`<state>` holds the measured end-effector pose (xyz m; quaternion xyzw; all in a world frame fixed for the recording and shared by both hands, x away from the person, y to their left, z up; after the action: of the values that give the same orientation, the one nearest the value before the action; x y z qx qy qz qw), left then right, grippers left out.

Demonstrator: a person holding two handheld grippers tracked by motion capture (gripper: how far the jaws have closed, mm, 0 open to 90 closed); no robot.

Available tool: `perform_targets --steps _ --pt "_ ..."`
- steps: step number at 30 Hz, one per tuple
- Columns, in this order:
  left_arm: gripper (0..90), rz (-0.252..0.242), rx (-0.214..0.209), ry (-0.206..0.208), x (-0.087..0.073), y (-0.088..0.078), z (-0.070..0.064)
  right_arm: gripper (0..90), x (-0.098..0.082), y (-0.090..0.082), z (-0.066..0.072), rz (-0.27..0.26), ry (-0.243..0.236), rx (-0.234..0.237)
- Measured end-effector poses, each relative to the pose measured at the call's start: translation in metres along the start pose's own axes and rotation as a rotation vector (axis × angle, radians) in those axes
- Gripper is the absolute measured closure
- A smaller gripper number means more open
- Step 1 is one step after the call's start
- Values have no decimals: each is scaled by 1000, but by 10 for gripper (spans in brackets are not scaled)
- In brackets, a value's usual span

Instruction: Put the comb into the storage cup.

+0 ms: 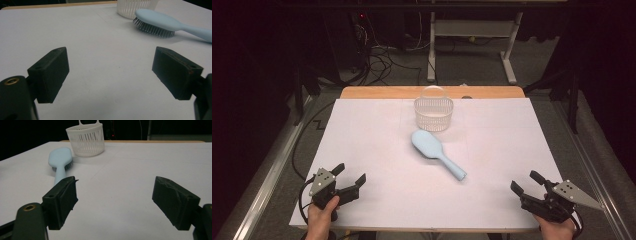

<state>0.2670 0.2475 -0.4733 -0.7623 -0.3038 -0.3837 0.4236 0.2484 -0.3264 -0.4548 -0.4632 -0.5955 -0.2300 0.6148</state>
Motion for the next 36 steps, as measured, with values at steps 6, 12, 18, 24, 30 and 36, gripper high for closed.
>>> perform_targets --steps 6,12,18,24,30,36 --pt "149 3 -5 -3 0 0 0 204 0 1 0 -1 0 -1" --pt "149 -1 -8 -5 0 0 -1 205 0 1 0 1 1 -3" --pt "148 -1 -8 -5 0 0 -1 206 0 1 -1 0 1 -2" --pt "148 -1 -9 -2 0 0 -1 208 0 0 -1 -1 4 -4" --pt "148 -1 -9 -1 0 0 -2 209 0 0 -2 -3 6 -7" --pt "148 -2 -9 0 0 0 -2 212 0 0 -2 -4 6 -10"
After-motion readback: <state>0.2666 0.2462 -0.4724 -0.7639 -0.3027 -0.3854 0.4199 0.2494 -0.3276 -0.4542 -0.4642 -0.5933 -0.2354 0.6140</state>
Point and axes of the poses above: each handheld gripper's, and its own axes: y roughly forward along the jaws, x roughly out of its top, z roughly to its left, the point moved 1 cm from there along y, roughly forward along the jaws, and after that the axes turned 15 degrees about -y, right-handed, at the moved point
